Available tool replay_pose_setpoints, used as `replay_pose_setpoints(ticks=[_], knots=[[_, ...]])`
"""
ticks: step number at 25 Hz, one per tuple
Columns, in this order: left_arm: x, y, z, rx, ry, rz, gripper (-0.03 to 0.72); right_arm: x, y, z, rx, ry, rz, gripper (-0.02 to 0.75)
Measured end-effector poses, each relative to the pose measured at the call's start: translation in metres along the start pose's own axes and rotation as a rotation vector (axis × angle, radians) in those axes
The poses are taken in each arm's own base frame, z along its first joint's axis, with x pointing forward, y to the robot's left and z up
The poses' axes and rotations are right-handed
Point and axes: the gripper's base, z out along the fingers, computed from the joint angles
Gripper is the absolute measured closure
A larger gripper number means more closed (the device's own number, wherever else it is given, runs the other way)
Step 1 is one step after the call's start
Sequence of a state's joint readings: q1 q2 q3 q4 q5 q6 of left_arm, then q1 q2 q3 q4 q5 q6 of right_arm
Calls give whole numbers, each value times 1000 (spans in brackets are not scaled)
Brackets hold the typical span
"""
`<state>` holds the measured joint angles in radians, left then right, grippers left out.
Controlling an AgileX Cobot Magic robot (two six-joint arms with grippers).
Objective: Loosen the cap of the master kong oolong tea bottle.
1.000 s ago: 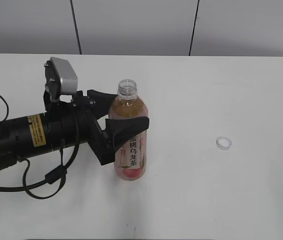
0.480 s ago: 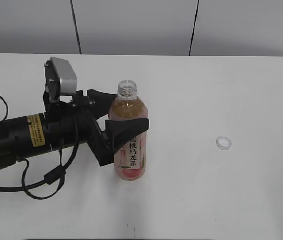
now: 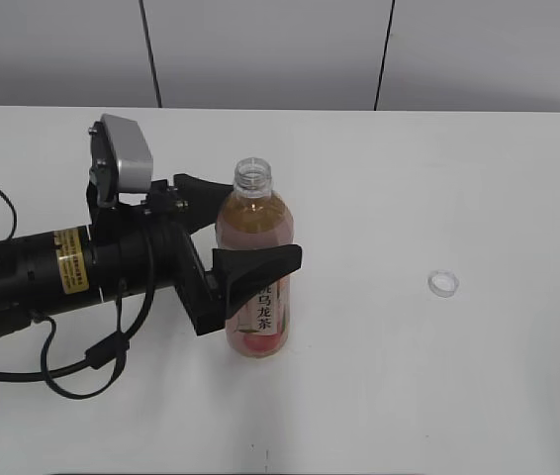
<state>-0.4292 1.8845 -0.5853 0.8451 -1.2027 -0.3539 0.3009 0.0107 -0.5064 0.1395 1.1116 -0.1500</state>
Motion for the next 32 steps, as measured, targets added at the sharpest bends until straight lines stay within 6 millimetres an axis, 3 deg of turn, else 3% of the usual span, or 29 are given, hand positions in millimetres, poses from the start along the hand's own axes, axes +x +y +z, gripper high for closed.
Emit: replay_pose_setpoints(ticks=[9,16,25,32], knots=[[0,0,0,-2,-1,1,101,0,0,0,0,0,0,206],[-17,-1,-3,-24,-51,30,101,0,0,0,0,0,0,206],[-20,0,-4,-38,-64,29,101,0,0,0,0,0,0,206],[-42,-4,-9,-44,-120,79,100,0,0,0,0,0,0,206]])
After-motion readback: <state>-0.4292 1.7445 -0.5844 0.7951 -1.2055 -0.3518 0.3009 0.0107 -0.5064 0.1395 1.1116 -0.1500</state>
